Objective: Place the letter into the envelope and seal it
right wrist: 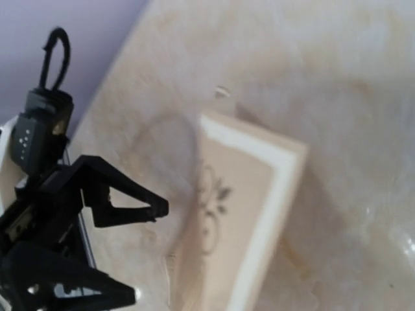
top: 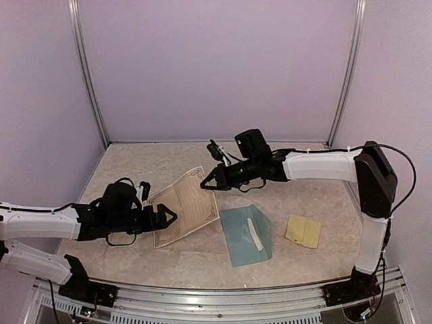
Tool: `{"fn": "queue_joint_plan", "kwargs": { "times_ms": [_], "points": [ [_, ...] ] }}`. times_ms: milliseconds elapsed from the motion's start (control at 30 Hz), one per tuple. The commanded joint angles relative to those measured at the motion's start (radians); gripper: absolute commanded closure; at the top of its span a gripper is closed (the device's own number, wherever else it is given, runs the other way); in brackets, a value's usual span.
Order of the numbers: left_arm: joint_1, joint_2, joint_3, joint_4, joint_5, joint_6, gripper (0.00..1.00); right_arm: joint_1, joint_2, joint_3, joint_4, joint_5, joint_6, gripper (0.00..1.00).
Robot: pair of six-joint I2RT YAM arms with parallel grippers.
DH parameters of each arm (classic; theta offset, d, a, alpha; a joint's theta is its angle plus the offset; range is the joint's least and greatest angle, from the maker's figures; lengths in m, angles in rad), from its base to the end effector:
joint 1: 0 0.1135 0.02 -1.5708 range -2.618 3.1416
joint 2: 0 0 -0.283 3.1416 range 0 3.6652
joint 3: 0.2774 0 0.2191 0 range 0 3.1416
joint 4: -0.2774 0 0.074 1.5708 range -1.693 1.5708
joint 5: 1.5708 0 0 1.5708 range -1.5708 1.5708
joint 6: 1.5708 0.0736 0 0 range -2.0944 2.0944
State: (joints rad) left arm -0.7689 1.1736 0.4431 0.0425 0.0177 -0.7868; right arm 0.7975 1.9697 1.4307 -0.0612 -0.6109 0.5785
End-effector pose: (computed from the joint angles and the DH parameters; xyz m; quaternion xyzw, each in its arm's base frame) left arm 0.1583 -0.1550 0.1848 -0.0043 0.9041 -0.3055 0.2987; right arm 0.2858 0.3532 0.2418 -0.2316 0.8232 0.4880 0.1748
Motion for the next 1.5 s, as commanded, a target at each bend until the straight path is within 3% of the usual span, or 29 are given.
{"fn": "queue_joint_plan", "kwargs": {
  "times_ms": [0,167,467,733,867,1033,1167,1467],
  "points": [
    [0.015,-0.119,0.071,-0.096,-0.051,0.045,0.03,-0.003,-0.111,-0.052,-0.03,0.1,-0.028,1.0],
    [0.116,-0.238,0.052,-0.132,-0.002,0.05,0.01,-0.003,-0.224,-0.096,-0.034,0.124,-0.057,1.0],
    [0.308,-0.301,-0.01,-0.083,0.054,0.011,0.01,-0.002,-0.419,-0.163,-0.047,0.027,-0.125,1.0],
    [0.335,-0.242,-0.02,0.027,0.115,0.002,0.01,-0.001,-0.555,-0.236,0.006,-0.075,-0.141,1.0],
    [0.279,-0.208,-0.01,0.129,0.273,0.085,0.02,-0.002,-0.586,-0.267,0.05,-0.028,-0.103,1.0],
    [0.053,-0.227,0.036,0.19,0.3,0.191,0.01,-0.001,-0.582,-0.28,0.081,0.002,-0.069,1.0],
    [-0.043,-0.22,0.049,0.285,0.327,0.181,0.01,-0.001,-0.561,-0.28,0.114,-0.036,-0.056,1.0],
    [-0.093,-0.154,0.095,0.405,0.298,0.181,0.01,0.026,-0.534,-0.273,0.141,-0.162,-0.063,1.0]
  ]
}}
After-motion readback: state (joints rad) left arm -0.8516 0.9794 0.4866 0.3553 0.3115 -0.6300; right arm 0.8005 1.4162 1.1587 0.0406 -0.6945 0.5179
